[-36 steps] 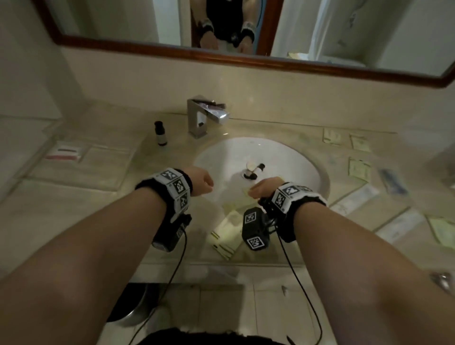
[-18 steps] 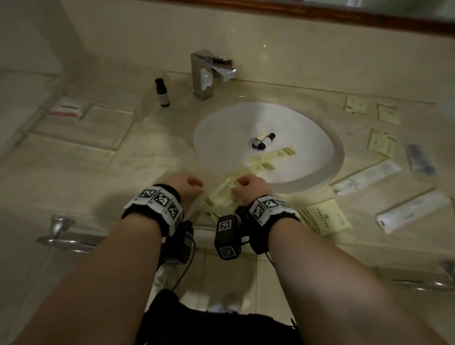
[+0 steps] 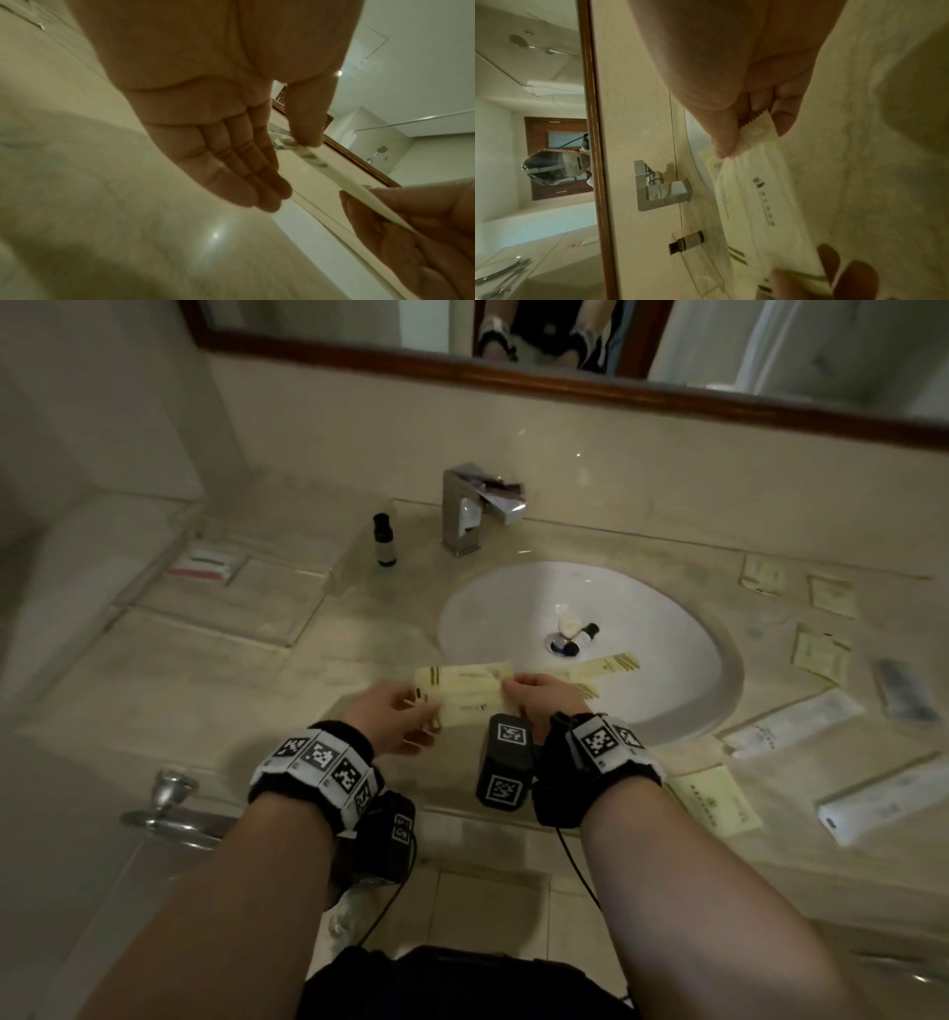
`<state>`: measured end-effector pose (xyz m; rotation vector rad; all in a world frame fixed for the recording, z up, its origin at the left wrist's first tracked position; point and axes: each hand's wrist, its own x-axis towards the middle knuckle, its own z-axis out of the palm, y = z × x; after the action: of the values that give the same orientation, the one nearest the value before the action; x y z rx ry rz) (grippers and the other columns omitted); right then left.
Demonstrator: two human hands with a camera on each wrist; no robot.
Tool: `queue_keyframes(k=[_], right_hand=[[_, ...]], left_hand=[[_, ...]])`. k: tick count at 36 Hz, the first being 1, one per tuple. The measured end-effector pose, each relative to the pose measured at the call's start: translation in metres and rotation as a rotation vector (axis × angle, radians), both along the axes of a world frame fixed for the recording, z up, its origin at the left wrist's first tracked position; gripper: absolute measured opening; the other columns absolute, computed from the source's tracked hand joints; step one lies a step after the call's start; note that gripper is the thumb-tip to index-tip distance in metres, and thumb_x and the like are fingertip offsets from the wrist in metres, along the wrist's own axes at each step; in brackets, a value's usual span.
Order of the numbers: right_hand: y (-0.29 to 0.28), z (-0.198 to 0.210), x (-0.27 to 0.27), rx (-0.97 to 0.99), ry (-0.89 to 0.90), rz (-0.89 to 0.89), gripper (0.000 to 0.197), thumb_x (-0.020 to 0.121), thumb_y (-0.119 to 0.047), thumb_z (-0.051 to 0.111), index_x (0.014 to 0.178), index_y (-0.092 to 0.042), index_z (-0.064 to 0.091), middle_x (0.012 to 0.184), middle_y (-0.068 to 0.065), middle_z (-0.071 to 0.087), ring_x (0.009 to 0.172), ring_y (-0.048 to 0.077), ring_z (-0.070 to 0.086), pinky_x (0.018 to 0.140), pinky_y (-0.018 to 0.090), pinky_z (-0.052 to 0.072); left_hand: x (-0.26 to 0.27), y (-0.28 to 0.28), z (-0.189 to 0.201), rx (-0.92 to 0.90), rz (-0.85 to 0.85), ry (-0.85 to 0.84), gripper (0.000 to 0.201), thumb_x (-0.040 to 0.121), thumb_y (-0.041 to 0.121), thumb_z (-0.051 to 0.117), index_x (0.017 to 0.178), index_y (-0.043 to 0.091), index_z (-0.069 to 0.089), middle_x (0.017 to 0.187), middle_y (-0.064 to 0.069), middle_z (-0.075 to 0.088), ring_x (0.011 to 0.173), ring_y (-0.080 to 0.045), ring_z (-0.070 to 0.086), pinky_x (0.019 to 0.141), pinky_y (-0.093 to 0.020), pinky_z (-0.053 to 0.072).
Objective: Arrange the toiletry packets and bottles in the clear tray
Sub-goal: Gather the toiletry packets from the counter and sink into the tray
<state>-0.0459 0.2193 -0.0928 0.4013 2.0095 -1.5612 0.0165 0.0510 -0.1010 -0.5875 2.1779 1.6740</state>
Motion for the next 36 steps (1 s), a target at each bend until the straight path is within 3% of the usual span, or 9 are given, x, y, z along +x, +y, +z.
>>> queue_keyframes(k=[4,6,16,19,26,28,31,33,36], right_hand=[[-0.018,0.003,0.0,-0.133,-0.059,-0.039,0.007,0.094,-0.012,0.054,0.097,-0.008,0.06,0.083,0.008,0.06,0.076,0.023,0.058,0.068,0.032,0.05],[-0.033,0.003,-0.002,-0.144,-0.079,-0.027,0.013,0.094,-0.013,0.054,0.081,-0.014,0.056,0.079,0.005,0.058,0.068,0.019,0.056,0.065,0.031,0.046],[-0.125,0.011,-0.022,-0.156,-0.069,0.004,0.02,0.094,-0.006,0.052,0.076,-0.014,0.051,0.069,0.007,0.049,0.038,0.01,0.049,0.033,0.015,0.042],[-0.164,0.012,-0.029,-0.219,-0.089,-0.011,0.023,0.094,0.002,0.048,0.074,-0.01,0.048,0.065,0.01,0.047,0.027,0.006,0.048,0.033,0.016,0.045],[-0.247,0.007,-0.047,-0.282,-0.109,0.009,0.019,0.091,0.006,0.051,0.079,-0.008,0.045,0.072,0.013,0.053,0.061,0.019,0.056,0.047,0.023,0.055],[-0.27,0.004,-0.051,-0.275,-0.086,0.074,0.02,0.09,0.005,0.052,0.077,-0.009,0.046,0.073,0.011,0.053,0.062,0.018,0.057,0.055,0.023,0.055],[-0.302,-0.003,-0.061,-0.286,-0.043,0.127,0.021,0.091,0.005,0.052,0.075,-0.008,0.051,0.072,0.009,0.053,0.061,0.016,0.054,0.05,0.018,0.052],[-0.32,-0.006,-0.065,-0.261,-0.011,0.155,0.014,0.092,0.003,0.052,0.082,-0.004,0.057,0.071,0.008,0.053,0.06,0.014,0.053,0.051,0.014,0.052],[-0.341,-0.014,-0.073,-0.194,0.038,0.208,0.015,0.092,0.0,0.052,0.104,-0.001,0.062,0.071,0.005,0.056,0.063,0.012,0.054,0.067,0.02,0.052]], left_hand=[[-0.007,-0.022,0.009,-0.059,0.054,0.042,0.005,0.092,0.008,0.053,0.098,0.009,0.053,0.076,-0.005,0.059,0.056,-0.013,0.06,0.043,-0.018,0.049],[-0.011,-0.037,0.013,-0.098,0.096,0.061,0.011,0.092,0.008,0.054,0.102,0.011,0.049,0.075,-0.005,0.058,0.056,-0.015,0.057,0.039,-0.018,0.046],[-0.026,-0.122,0.017,-0.16,0.305,0.139,0.023,0.089,0.006,0.057,0.106,0.009,0.041,0.075,-0.006,0.054,0.053,-0.017,0.056,0.047,-0.025,0.046],[-0.031,-0.153,0.015,-0.133,0.413,0.133,0.024,0.089,-0.001,0.053,0.104,0.01,0.037,0.079,-0.007,0.05,0.053,-0.017,0.055,0.049,-0.026,0.05],[-0.049,-0.229,0.011,-0.142,0.493,0.144,0.019,0.091,-0.003,0.048,0.084,0.014,0.042,0.082,-0.011,0.051,0.054,-0.017,0.056,0.052,-0.025,0.051],[-0.056,-0.25,0.007,-0.162,0.494,0.143,0.013,0.09,-0.002,0.049,0.093,0.01,0.045,0.094,-0.014,0.053,0.057,-0.017,0.057,0.056,-0.025,0.052],[-0.068,-0.278,-0.001,-0.189,0.51,0.133,0.024,0.089,-0.003,0.05,0.113,0.003,0.052,0.103,-0.015,0.055,0.059,-0.014,0.058,0.062,-0.025,0.052],[-0.076,-0.292,-0.004,-0.184,0.502,0.116,0.032,0.089,-0.005,0.049,0.121,-0.002,0.05,0.1,-0.016,0.057,0.061,-0.014,0.057,0.065,-0.026,0.052],[-0.088,-0.311,-0.008,-0.178,0.51,0.064,0.035,0.09,-0.001,0.05,0.125,0.002,0.051,0.088,-0.009,0.06,0.072,-0.024,0.06,0.078,-0.037,0.053]])
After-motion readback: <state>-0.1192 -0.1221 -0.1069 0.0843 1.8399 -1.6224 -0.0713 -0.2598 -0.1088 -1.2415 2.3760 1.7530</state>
